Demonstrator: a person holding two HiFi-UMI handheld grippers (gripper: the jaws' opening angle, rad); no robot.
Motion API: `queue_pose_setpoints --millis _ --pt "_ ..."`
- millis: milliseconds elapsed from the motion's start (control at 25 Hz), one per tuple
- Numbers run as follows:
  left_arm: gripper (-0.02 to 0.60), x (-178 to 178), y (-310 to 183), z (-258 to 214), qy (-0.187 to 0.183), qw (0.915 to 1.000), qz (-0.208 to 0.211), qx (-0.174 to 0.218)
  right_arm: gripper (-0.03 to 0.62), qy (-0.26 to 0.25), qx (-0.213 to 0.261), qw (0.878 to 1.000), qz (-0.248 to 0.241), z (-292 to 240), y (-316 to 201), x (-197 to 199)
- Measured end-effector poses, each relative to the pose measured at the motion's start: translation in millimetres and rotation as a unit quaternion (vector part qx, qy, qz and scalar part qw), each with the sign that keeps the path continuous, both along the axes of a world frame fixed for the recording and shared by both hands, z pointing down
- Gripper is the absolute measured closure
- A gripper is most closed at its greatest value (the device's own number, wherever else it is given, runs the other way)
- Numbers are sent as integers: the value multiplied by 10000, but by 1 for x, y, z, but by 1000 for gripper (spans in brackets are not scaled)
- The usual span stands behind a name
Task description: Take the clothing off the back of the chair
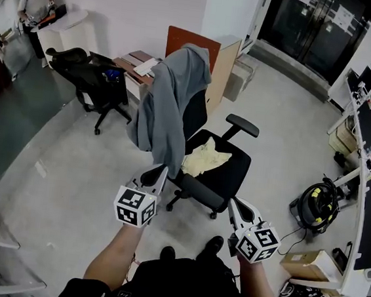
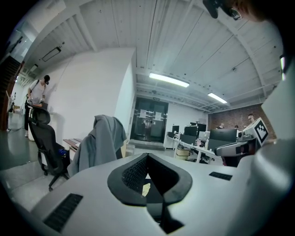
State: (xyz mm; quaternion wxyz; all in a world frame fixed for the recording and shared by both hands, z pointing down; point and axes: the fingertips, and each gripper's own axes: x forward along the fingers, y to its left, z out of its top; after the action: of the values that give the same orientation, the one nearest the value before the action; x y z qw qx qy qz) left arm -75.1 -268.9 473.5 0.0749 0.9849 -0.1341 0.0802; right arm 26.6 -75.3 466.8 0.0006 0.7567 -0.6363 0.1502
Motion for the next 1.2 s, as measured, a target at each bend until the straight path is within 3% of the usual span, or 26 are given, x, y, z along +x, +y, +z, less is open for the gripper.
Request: queue_pose_setpoints --millis 200,400,760,960,1200 --pt "578 40 -6 7 -110 9999 -94 -25 579 -8 75 10000 -54 3 -7 40" --pt "578 106 -7 7 -141 9998 -168 30 579 15 192 9997 -144 5 -13 111" --pt "578 219 -6 -1 -362 9977 -571 103 580 -247 240 9959 -837 13 -39 236" --pt "578 237 -8 4 -553 9929 -1054 -31 579 -421 165 9904 -1303 21 -53 276" --pt "578 220 -22 6 -632 9829 -1725 -98 579 -433 61 9796 -1961 27 -86 281"
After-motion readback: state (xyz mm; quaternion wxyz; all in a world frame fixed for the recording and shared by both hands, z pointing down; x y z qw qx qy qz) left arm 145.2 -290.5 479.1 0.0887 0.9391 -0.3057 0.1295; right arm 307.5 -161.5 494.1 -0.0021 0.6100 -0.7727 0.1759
